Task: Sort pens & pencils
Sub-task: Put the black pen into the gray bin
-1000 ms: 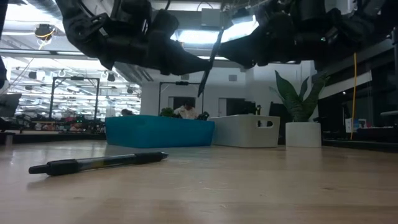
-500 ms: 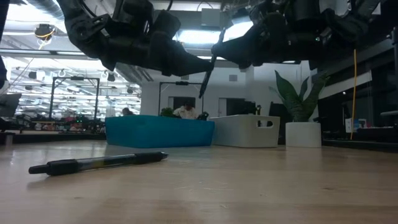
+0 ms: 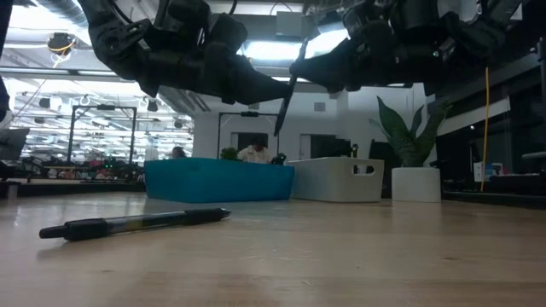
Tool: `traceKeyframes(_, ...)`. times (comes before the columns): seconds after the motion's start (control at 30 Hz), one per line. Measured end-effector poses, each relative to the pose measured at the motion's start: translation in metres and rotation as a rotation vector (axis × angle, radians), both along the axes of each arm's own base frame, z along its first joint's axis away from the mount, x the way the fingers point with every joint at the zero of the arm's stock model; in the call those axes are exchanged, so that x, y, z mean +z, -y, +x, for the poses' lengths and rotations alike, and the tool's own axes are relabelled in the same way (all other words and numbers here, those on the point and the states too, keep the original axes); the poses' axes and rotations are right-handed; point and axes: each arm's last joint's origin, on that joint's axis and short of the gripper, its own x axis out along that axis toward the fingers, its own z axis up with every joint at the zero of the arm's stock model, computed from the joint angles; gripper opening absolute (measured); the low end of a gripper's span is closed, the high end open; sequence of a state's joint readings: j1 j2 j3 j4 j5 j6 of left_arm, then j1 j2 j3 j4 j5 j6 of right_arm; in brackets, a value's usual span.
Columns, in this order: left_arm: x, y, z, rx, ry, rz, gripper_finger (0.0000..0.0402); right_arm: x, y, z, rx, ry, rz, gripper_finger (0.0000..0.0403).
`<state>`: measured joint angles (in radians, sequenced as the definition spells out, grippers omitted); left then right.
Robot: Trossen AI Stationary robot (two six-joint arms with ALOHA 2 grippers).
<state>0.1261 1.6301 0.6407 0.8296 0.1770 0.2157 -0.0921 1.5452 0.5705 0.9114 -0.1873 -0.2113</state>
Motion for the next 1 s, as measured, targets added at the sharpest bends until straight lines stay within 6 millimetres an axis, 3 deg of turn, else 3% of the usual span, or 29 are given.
traceKeyframes(0.3, 0.008, -0.005, -0.004, 0.024, 0.003, 0.005, 0.0061, -0.001, 0.000, 0.000, -0.005, -0.013, -0.002, 0.0035)
traceKeyframes(0.67, 0.032, -0.012, -0.031, 0.065, -0.120, -0.010, 0.0062, 0.005, 0.001, -0.004, -0.007, -0.012, -0.019, 0.0035)
traceKeyframes(1.0, 0.037, -0.016, -0.052, 0.087, -0.258, -0.014, 0.0062, 0.016, 0.002, -0.038, -0.095, -0.011, -0.017, 0.0035)
